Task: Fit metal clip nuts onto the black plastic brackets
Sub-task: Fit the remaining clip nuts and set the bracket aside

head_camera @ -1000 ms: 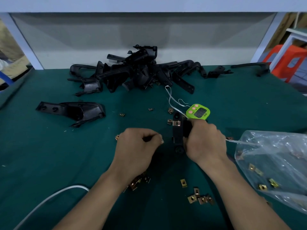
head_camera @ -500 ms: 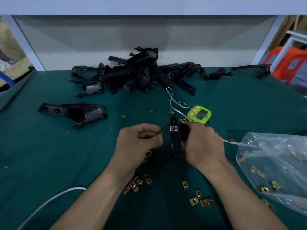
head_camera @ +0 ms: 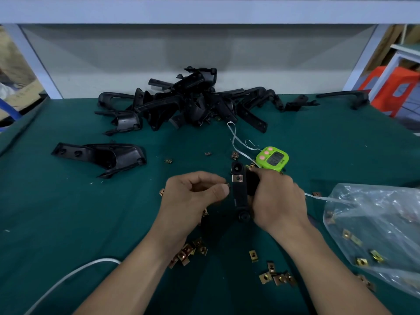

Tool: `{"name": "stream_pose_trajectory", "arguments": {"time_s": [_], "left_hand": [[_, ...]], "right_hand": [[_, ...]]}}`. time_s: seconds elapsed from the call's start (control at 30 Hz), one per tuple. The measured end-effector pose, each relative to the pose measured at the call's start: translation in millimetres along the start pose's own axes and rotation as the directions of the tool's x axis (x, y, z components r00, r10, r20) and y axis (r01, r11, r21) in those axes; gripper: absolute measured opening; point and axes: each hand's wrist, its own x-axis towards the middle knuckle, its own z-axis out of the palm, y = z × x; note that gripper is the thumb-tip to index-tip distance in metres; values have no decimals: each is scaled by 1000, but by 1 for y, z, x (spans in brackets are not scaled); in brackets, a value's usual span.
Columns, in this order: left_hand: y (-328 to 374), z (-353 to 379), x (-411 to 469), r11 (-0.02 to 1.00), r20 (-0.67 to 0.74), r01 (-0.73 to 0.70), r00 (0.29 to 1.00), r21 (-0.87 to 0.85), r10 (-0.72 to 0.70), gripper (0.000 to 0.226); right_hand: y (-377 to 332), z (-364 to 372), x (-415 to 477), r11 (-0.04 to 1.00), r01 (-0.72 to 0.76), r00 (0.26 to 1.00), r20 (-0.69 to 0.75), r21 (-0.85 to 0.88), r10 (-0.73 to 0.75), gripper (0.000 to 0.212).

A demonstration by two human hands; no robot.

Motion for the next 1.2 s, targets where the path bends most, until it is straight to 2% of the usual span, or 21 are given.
{"name": "stream_pose_trajectory", "arguments": {"time_s": [0.03, 0.13, 0.2, 0.37, 0.5, 0.8, 0.97, 1.13, 1.2], "left_hand": [[1, 1, 0, 1000, -2, 9, 1000, -17, -9, 5], [-1, 3, 0, 996, -33, 74, 997, -55, -76, 16], [-1, 3, 0, 992, -38, 103, 994, -80, -106, 14], [-4, 2, 2, 996, -31, 70, 997, -52, -72, 22], [0, 2, 1, 970, 25, 141, 990, -200, -139, 25], [-3, 3, 2, 953, 18, 155, 988, -260, -156, 20], [-4, 4, 1, 956, 60, 161, 987, -244, -151, 30], [-2, 7, -3, 966, 135, 209, 973, -149, -189, 12], [-1, 6, -4, 964, 193, 231, 960, -129, -204, 15]], "right_hand": [[0, 0, 0, 1000, 2, 1000, -3, 3, -2, 37], [0, -1, -1, 1000, 8, 1000, -1, 16, -8, 38], [0, -2, -1, 1000, 7, 1000, 3, 28, -7, 37], [-1, -3, -1, 1000, 4, 1000, 8, 23, -4, 30], [-2, -4, -1, 1000, -6, 1000, 2, 20, 6, 32], [-2, -3, -1, 1000, -7, 1000, -14, 24, 7, 27], [-1, -4, -1, 997, -56, 998, -18, 45, 57, 29], [-1, -4, 0, 998, -62, 998, -8, 32, 62, 28], [-1, -4, 0, 998, -61, 998, -5, 23, 61, 30]]}}
